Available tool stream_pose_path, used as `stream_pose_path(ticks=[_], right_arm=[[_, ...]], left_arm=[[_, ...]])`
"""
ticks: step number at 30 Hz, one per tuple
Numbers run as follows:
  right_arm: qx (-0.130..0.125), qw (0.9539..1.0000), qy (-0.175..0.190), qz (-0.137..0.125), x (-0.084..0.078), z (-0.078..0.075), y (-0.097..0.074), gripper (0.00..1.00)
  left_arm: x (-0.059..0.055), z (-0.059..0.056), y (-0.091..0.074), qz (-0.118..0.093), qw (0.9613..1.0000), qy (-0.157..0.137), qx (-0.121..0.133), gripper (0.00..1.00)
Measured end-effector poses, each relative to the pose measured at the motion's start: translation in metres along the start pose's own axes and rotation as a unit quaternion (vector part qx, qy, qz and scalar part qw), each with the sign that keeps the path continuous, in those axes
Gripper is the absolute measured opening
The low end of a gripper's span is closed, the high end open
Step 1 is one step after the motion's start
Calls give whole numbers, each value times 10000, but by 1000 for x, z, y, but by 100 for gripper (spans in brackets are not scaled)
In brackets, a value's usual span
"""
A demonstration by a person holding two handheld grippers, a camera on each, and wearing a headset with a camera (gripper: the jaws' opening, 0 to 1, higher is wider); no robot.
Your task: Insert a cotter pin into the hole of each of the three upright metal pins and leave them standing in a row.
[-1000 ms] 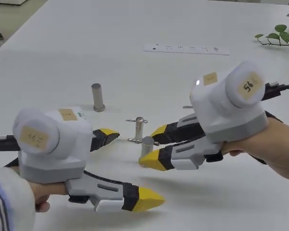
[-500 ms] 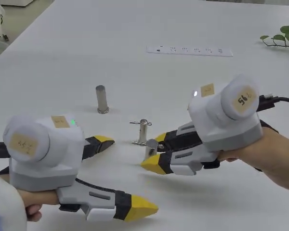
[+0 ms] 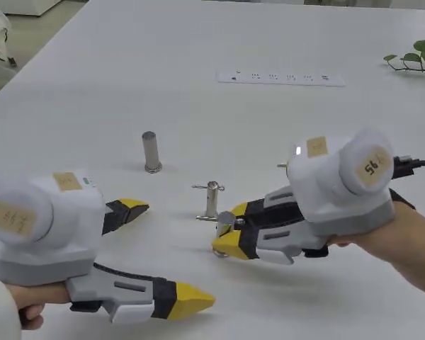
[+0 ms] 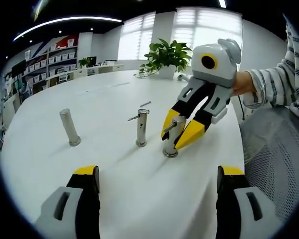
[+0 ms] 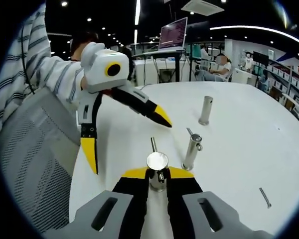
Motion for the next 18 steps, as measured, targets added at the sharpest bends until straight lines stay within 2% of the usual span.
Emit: stream_pose_path(ticks=[8,14,18], right_arm=[[42,10000,-64,44,-5,-13,-13,14],[35,9999,-116,16,-9,-29,-26,14],[-9,9996,-253,156,-15,-42,-34,14]], left_arm=[[4,-1,-4,-91,9999,-96,59,99],[-1,9,-11,27,9996,-89,266,98],[1,12,-16,15,9993,-107,352,98]])
Point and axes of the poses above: the centre of the closed fingertips' face, and the gripper's own axes: y roughly forward along the fingers, z roughly to its left, x roughly out of its top, the point moved 1 cm from there along -y, roughly backward along the fingers, and after that the axes turned 1 degree about -x, right-handed, at the moved point
